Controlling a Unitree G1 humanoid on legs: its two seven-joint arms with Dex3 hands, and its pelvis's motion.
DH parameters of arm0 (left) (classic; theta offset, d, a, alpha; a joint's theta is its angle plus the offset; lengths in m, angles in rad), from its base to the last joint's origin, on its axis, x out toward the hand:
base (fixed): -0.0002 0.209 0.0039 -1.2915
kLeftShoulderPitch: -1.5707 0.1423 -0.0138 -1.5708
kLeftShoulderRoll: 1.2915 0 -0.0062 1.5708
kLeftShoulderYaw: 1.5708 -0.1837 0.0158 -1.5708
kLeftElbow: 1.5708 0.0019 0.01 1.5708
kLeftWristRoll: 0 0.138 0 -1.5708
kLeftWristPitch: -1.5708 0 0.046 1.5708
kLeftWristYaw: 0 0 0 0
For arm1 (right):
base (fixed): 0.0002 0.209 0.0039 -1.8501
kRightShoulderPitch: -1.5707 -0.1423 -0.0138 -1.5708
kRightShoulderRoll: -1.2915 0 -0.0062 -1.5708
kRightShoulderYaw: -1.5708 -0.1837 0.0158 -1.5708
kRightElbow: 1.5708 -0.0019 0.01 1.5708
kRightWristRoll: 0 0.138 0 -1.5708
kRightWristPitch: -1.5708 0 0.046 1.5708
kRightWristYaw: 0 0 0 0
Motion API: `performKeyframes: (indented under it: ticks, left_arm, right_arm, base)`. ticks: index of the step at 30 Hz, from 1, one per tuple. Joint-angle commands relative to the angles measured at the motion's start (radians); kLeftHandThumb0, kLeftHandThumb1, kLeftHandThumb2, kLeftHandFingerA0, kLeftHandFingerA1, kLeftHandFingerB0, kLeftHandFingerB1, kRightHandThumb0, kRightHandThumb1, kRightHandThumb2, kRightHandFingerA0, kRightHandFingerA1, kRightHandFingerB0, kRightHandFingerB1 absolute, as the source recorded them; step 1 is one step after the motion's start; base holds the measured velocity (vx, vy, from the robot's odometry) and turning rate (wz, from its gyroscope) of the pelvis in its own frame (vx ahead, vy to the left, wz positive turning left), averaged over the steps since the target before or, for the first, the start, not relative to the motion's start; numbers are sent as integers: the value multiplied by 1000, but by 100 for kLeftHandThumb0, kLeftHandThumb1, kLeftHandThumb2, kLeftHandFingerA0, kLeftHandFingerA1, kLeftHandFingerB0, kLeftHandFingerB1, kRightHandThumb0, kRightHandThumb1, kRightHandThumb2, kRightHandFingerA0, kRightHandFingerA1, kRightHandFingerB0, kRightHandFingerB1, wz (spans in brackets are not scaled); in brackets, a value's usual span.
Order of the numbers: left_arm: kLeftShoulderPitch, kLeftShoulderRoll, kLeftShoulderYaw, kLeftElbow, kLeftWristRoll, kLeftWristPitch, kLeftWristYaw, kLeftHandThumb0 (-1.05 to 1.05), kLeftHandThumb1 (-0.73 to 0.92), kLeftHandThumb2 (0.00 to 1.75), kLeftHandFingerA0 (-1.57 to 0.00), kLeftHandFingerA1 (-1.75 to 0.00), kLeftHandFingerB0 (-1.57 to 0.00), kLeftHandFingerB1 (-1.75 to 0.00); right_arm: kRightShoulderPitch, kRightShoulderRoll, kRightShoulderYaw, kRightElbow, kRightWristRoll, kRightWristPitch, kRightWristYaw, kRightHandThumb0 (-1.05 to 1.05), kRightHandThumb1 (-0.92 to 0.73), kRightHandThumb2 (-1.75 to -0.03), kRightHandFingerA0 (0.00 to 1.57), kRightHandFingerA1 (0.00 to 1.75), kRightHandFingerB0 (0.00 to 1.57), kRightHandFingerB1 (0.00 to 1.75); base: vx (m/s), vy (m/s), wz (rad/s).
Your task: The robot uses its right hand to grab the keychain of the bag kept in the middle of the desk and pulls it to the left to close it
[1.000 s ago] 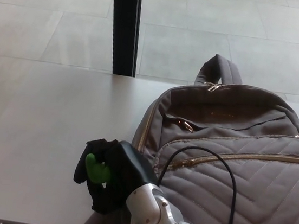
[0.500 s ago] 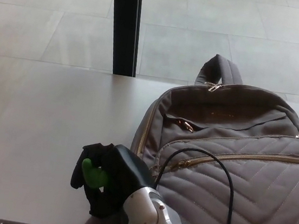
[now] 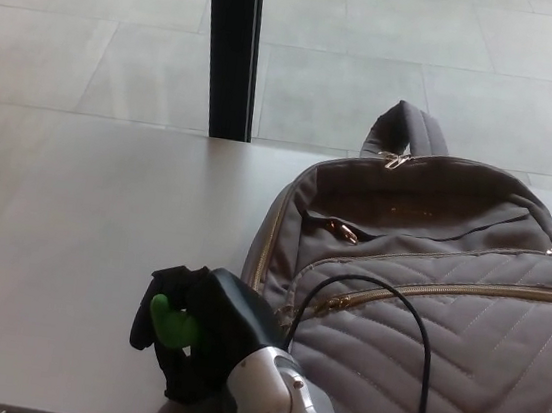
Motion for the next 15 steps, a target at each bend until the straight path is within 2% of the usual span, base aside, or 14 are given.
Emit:
performKeyframes:
  ticks: [1,15]
  left_arm:
    - [17,49,-7,3,36,-6,24,-62,92,68,-79,-61,-61,-48]
    - [38,60,7,15,26,-7,21,-62,92,68,-79,-61,-61,-48]
  right_arm:
    - [-8,426,-19,158,93,57,-5,-48,-36,-147,102,175,96,167]
    - [-17,453,-19,214,102,27,-3,-48,-36,-147,102,175,96,167]
  base:
    - [0,0,0]
    - [0,0,0]
